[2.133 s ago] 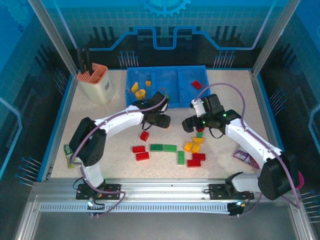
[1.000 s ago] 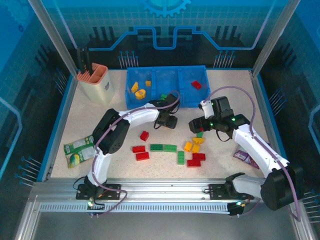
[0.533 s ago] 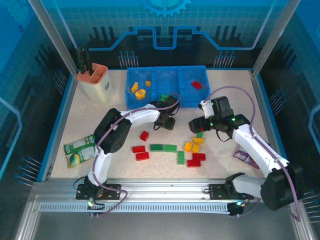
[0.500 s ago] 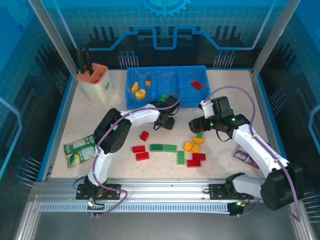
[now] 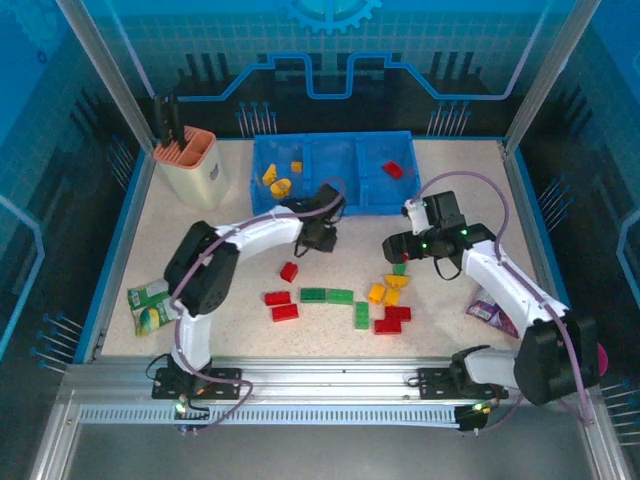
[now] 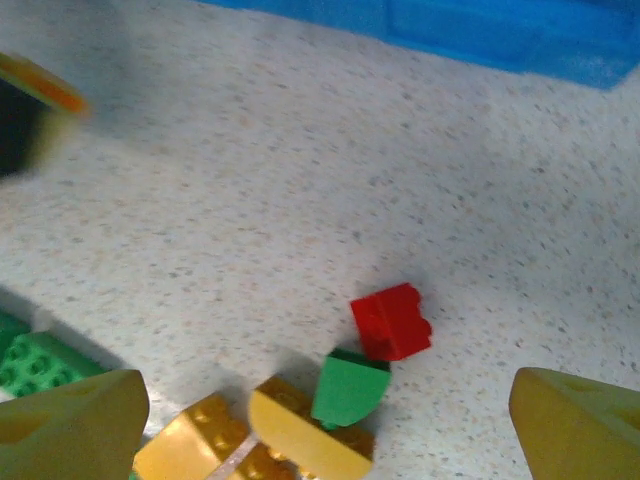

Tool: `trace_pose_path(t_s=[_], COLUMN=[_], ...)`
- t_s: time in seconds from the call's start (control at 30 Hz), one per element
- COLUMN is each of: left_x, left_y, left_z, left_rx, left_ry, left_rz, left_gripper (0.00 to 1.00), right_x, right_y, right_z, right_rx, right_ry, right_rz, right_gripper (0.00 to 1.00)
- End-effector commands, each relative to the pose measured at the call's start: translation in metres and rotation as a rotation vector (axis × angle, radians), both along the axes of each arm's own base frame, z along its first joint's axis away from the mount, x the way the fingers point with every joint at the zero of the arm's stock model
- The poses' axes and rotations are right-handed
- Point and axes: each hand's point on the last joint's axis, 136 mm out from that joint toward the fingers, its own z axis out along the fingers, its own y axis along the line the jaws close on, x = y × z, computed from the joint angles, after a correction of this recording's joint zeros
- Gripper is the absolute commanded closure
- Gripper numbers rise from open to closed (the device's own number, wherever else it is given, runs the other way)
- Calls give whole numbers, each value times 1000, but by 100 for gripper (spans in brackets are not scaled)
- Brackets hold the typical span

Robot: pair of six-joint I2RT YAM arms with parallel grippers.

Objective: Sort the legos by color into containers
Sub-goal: Pick up the lego from the center of the table, then place the lego in the container.

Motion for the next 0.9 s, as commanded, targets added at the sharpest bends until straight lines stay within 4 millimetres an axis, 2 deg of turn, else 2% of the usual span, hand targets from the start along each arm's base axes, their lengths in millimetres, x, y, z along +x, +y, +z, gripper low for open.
trace_pose_path(t_s=[0.0,0.1,0.27,0.4,0.57,0.73,0.87], left_x=[27,45,83,114,147,173,185], left_y=[32,53,89,104,122,131,128], left_z=[66,93,113,109,97,87,75], left_rx=[-65,-64,-40,-11,53,77,81], left_ry=[-139,-201,-301,-328,-365,-372,-361], left_rz=[72,99,179,210,252,276,271], left_gripper=[82,82,82,82,82,82,81], right_x=[14,23,34,40,38,32,28], right_y=[-14,-20,-23,-15,-12,-16,-19], right_z=[-4,-11,-27,-37,-59,-80,-87], right_rx=[-12,-10,15,74,89,53,42], right_ry=[20,52,128,178,274,335,353], right_rz=[-84,-133,-197,-215,-244,-286,-310], right_gripper=[8,13,17,18,22,24,24])
